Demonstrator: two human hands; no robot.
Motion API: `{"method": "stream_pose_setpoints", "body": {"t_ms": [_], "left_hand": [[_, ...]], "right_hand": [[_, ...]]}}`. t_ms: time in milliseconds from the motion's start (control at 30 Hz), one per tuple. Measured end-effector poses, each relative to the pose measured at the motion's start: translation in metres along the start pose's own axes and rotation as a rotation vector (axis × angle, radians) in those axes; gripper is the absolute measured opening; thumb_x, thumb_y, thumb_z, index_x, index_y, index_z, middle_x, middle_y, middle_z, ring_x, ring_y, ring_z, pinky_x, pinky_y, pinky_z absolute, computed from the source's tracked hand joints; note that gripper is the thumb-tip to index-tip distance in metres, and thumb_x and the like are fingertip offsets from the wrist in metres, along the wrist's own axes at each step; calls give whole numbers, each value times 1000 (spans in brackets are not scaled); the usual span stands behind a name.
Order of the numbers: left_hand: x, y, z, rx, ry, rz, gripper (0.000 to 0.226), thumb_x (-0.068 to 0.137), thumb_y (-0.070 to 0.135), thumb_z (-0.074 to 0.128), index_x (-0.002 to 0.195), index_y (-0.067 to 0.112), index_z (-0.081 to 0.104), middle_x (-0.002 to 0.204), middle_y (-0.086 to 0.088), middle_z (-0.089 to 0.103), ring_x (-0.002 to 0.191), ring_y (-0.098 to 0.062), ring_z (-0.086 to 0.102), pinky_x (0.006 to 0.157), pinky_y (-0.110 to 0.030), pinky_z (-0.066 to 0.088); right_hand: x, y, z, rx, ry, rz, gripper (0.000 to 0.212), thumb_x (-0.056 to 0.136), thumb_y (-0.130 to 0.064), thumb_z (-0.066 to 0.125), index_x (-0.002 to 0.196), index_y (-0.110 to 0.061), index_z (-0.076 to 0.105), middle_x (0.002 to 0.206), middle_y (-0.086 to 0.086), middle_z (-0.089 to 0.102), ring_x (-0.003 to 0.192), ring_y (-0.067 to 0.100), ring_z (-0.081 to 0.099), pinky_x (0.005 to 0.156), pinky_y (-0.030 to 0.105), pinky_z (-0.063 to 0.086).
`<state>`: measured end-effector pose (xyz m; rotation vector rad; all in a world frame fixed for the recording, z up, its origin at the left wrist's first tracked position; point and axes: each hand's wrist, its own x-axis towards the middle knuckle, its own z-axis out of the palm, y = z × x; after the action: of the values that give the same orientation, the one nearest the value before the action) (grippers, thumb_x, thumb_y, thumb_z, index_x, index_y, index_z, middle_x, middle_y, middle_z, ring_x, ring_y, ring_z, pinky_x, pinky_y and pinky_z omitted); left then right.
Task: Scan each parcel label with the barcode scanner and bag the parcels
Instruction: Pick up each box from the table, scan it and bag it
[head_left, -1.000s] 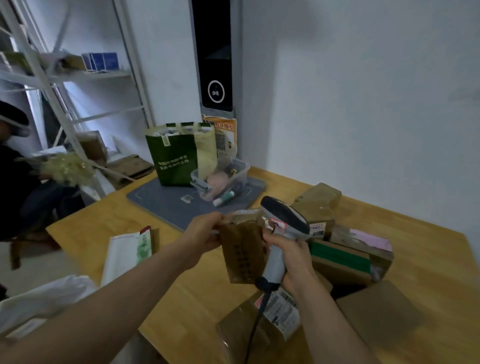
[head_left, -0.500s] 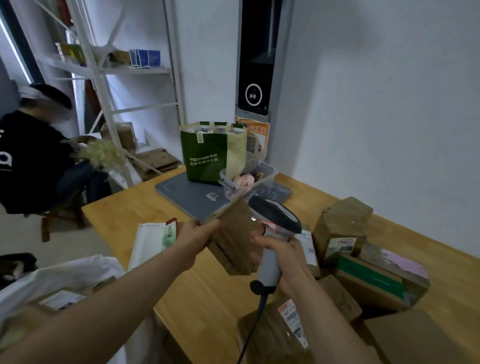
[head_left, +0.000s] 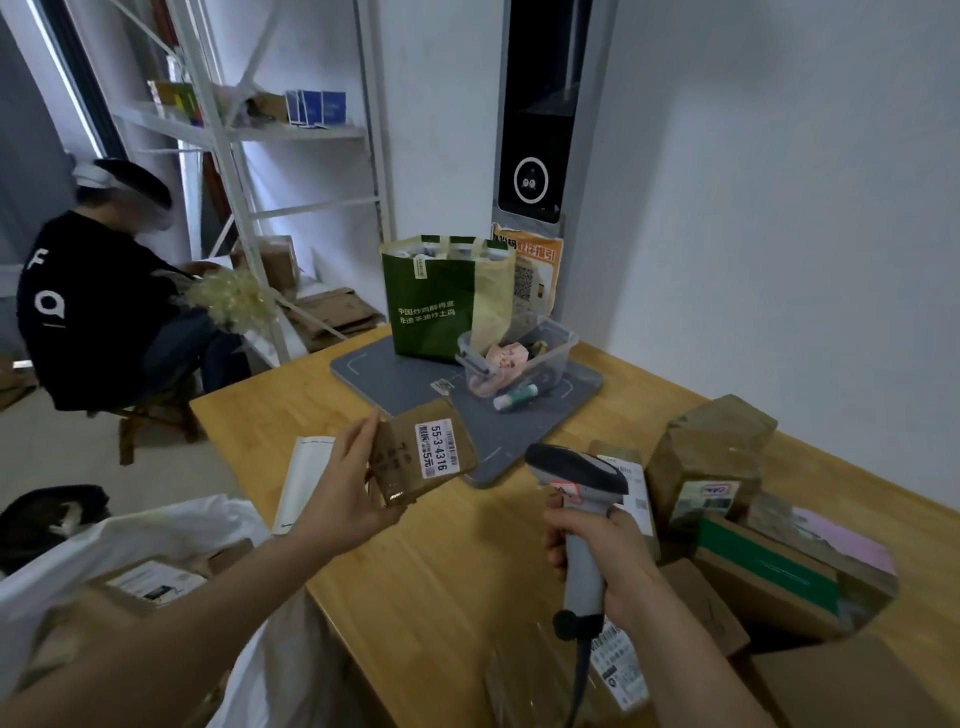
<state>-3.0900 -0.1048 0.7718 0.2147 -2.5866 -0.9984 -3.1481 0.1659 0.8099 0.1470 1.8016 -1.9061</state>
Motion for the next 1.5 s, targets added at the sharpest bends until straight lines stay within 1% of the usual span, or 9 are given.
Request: {"method": "stream_pose_setpoints", "body": {"t_ms": [133, 233, 300, 367, 433, 534, 767, 1267, 1501], "left_hand": [[-10, -10, 15, 16, 78, 7, 103, 54, 14, 82, 142, 11, 29, 141, -6, 30, 131, -21, 34, 100, -47, 48], [-15, -8, 22, 57, 118, -33, 99, 53, 6, 85, 137, 7, 33, 137, -8, 33, 121, -12, 33, 103, -39, 44], [-18, -4, 28, 85, 155, -94, 99, 57, 7, 85, 139, 8, 31, 140, -7, 28, 119, -12, 36, 96, -30, 46], [-16, 1, 33, 134, 214, -161, 98, 59, 13, 85, 141, 11, 30, 141, -5, 25, 117, -18, 42, 83, -33, 51], [-10, 5, 39, 155, 248, -246, 98, 60, 18, 85, 141, 15, 29, 141, -4, 24, 119, -23, 44, 77, -38, 54], [2, 11, 47, 137, 294, -352, 100, 60, 22, 85, 141, 17, 27, 141, -5, 22, 123, -27, 42, 79, -43, 55], [17, 11, 60, 180, 341, -408, 100, 61, 24, 84, 140, 16, 24, 141, -8, 21, 129, -30, 35, 87, -47, 53], [20, 12, 54, 185, 335, -417, 96, 64, 26, 82, 139, 15, 23, 143, -7, 18, 131, -29, 31, 84, -43, 54], [6, 9, 44, 124, 390, -432, 95, 62, 24, 83, 138, 12, 26, 139, -7, 20, 126, -27, 34, 82, -37, 51]], "right_hand": [[-6, 5, 11, -98, -30, 57, 6, 81, -3, 69, 83, -1, 64, 61, 12, 63, 51, 19, 56, 52, 30, 47], [-8, 3, 18, -121, -50, 67, 7, 81, -5, 70, 80, -1, 64, 62, 13, 64, 53, 20, 58, 54, 31, 49], [-11, 2, 24, -78, -64, 85, 10, 80, -7, 70, 82, 0, 64, 65, 15, 65, 54, 21, 59, 54, 31, 50], [-14, 0, 31, 30, -79, 147, 14, 79, -8, 72, 85, 1, 63, 66, 16, 66, 54, 23, 61, 53, 31, 51], [-19, -3, 41, 167, -110, 248, 15, 78, -12, 71, 83, 0, 63, 65, 15, 66, 53, 22, 61, 52, 30, 52], [-23, -8, 54, 343, -151, 350, 12, 79, -14, 68, 78, -4, 61, 61, 13, 62, 46, 19, 56, 44, 26, 49], [-30, -10, 74, 576, -154, 366, 15, 84, -10, 62, 73, -7, 53, 52, 9, 54, 35, 13, 47, 37, 19, 41], [-37, -12, 87, 582, -86, 310, 10, 82, -8, 64, 80, -7, 54, 53, 7, 55, 39, 13, 47, 40, 20, 42], [-36, -10, 95, 516, -122, 263, 11, 84, -11, 64, 82, -8, 54, 53, 6, 55, 38, 12, 47, 39, 20, 41]]}}
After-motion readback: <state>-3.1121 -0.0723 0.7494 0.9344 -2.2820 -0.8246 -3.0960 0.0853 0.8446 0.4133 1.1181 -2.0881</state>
